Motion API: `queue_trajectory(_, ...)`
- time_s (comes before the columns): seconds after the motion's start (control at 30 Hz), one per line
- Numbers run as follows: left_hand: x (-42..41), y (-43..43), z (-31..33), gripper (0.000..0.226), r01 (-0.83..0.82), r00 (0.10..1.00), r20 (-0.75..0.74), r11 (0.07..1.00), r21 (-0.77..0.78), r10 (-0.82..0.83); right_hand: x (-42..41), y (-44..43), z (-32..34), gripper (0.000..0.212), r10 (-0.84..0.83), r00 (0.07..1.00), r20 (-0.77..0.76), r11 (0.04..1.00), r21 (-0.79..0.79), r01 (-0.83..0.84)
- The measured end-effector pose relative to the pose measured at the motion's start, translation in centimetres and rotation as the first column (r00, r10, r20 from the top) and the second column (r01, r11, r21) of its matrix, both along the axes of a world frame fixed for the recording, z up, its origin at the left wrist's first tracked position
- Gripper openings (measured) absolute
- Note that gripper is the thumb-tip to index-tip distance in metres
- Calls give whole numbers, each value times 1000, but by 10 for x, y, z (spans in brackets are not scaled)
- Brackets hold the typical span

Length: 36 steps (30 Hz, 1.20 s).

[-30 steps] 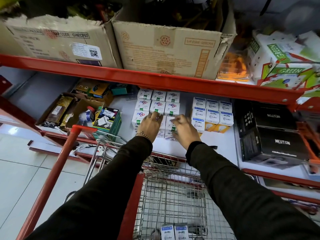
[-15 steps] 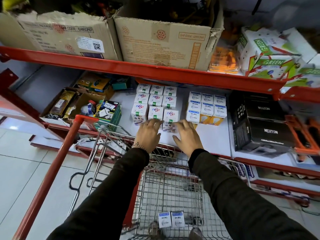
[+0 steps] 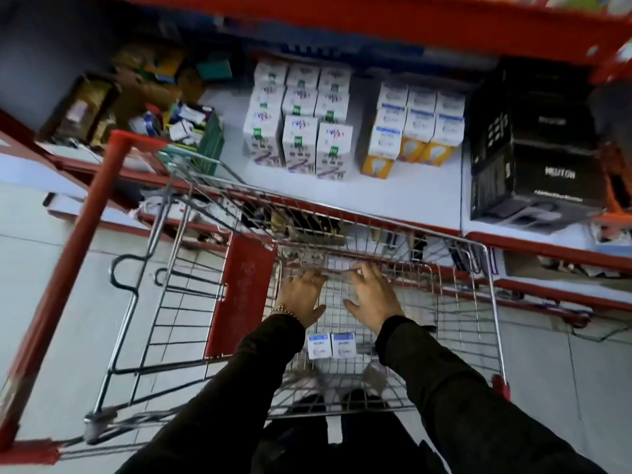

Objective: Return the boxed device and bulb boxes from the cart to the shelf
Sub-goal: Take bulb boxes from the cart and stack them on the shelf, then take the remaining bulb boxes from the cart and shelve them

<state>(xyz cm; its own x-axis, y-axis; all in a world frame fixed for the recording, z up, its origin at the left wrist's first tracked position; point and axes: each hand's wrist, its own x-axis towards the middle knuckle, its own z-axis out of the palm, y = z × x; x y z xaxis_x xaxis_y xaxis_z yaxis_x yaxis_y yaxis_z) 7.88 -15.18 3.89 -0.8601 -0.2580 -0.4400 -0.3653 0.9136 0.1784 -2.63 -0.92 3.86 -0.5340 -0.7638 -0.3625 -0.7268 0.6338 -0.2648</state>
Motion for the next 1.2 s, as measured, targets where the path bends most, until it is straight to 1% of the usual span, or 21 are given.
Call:
queue_trajectory(0.13, 18, 21, -45, 71, 32, 972, 229, 995, 93, -52, 22, 19, -34, 66, 72, 986, 149, 984, 152, -95)
queue_trajectory(0.2, 26, 32, -62, 75, 50, 949, 304, 991, 121, -85, 32, 25, -52, 66, 105, 976, 192, 964, 223, -148)
queue_trajectory(0.33, 32, 51, -98, 78, 5, 916, 396, 987, 161, -69, 44, 24, -85, 58, 148, 956, 254, 920, 319, -227)
queue_trajectory(0.4, 32, 57, -113, 80, -14, 901, 431, 986, 165, -60, 48, 22, -97, 48, 154, 954, 259, 906, 349, -241)
queue_trajectory(0.47, 32, 60, -122, 82, -35, 894, 445, 986, 165, -43, 49, 22, -109, 44, 157, 955, 251, 899, 363, -243)
queue_trajectory(0.57, 30, 62, -128, 79, -89, 901, 433, 983, 159, 12, 50, 24, -118, 43, 161, 954, 253, 906, 346, -245)
queue_trajectory(0.63, 31, 62, -129, 76, -94, 914, 405, 984, 154, 24, 48, 29, -119, 46, 142, 951, 273, 923, 310, -227)
queue_trajectory(0.77, 31, 55, -117, 71, -126, 947, 315, 976, 178, 65, 37, 38, -104, 58, 41, 958, 284, 957, 265, -120)
queue_trajectory(0.87, 21, 47, -91, 69, -83, 969, 244, 986, 147, 45, 24, 41, -80, 58, 18, 970, 244, 966, 244, -79)
queue_trajectory(1.03, -2, 42, -35, 66, -71, 990, 131, 989, 127, 54, 4, 45, -29, 63, 48, 992, 113, 969, 236, -74)
queue_trajectory(1.2, -21, 42, 15, 57, -69, 998, 14, 992, 106, 68, -19, 49, 26, 65, 3, 998, 64, 992, 127, -11)
